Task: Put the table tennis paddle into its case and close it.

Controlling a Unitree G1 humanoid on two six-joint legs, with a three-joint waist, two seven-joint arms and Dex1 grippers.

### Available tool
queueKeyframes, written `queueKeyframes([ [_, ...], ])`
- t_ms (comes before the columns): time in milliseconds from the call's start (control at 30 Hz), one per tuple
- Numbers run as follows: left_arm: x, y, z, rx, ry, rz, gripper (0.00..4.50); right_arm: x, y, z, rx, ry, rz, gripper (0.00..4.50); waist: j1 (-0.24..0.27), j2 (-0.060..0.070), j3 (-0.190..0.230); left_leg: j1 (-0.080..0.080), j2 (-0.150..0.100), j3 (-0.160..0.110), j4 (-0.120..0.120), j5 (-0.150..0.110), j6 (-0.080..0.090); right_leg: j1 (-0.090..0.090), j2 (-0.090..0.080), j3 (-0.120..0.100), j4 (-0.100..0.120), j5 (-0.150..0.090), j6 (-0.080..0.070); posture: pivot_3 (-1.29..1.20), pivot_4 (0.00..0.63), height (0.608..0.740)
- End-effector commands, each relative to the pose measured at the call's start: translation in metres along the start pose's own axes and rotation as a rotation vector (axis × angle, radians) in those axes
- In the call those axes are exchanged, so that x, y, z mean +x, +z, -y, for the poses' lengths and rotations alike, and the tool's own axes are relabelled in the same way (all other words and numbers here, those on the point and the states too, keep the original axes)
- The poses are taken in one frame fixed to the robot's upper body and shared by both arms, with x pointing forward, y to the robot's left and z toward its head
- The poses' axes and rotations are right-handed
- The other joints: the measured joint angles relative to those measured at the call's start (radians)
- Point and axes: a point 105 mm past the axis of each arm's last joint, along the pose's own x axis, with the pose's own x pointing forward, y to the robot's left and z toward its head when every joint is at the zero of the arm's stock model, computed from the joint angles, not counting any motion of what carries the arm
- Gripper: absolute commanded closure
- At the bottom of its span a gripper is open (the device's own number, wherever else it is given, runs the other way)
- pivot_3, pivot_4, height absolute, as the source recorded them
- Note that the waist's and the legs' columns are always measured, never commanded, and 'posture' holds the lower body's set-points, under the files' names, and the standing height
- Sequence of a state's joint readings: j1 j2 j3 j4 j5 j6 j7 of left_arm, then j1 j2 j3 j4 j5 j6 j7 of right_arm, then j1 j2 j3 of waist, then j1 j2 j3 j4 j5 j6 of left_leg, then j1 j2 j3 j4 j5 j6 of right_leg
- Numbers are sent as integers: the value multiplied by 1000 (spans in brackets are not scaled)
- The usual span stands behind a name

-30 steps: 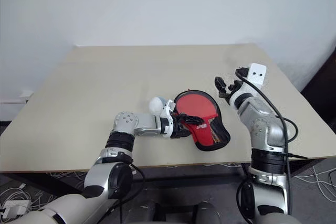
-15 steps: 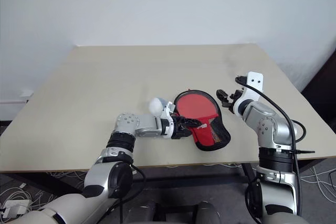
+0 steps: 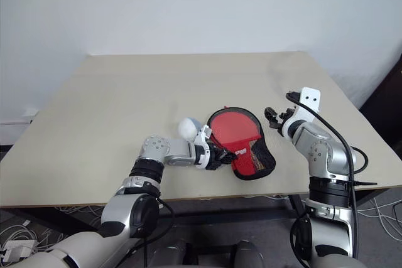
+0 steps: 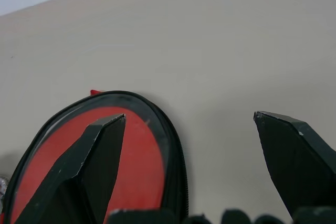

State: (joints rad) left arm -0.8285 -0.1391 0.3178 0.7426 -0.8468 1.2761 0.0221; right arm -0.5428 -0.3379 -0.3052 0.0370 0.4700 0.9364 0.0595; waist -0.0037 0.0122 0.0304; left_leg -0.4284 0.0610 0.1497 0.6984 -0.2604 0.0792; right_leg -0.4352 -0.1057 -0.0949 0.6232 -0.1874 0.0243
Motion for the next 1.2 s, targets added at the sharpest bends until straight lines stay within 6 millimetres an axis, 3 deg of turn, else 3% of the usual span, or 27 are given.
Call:
queueKeyframes([
  [33, 27, -24, 48, 51, -128, -78, 4453, -3, 19, -1, 12, 0, 73, 259, 0, 0, 0, 0, 0, 0, 0, 0, 0, 0, 0, 0, 0, 0, 0, 0, 0, 724],
  [233, 9, -19, 41, 85, -93, -98, 4453, -3, 25, -5, 3, 24, 104, 259, 0, 0, 0, -1, 0, 0, 0, 0, 0, -1, 0, 0, 0, 0, 0, 0, 0, 724],
  [500, -22, -21, 28, 158, -26, -180, 4453, -6, 9, -22, -89, 164, -2, 259, -20, 0, 0, -1, 0, 0, -1, 0, 0, -1, 0, 0, 0, 0, 0, 0, 0, 724],
  [800, -59, -21, 4, 160, -21, -205, 4453, -4, 13, -17, -133, 179, -16, 259, -22, 0, 0, -1, 2, 0, -1, 0, 0, -3, 2, 2, 1, 1, -2, 0, 0, 724],
  [1067, -92, -43, -2, 187, -71, -310, 4453, -1, 15, -16, -150, 170, -16, 259, -21, 0, 0, -1, 1, 2, -1, 0, -1, -4, 2, 5, 1, 3, -4, 0, 0, 724],
  [1200, -96, -56, 2, 208, -106, -364, 4453, 3, 13, -19, -160, 176, -24, 259, -20, 0, 0, -1, 1, 2, -1, 0, -1, -4, 2, 5, 2, 3, -4, 0, 0, 724],
])
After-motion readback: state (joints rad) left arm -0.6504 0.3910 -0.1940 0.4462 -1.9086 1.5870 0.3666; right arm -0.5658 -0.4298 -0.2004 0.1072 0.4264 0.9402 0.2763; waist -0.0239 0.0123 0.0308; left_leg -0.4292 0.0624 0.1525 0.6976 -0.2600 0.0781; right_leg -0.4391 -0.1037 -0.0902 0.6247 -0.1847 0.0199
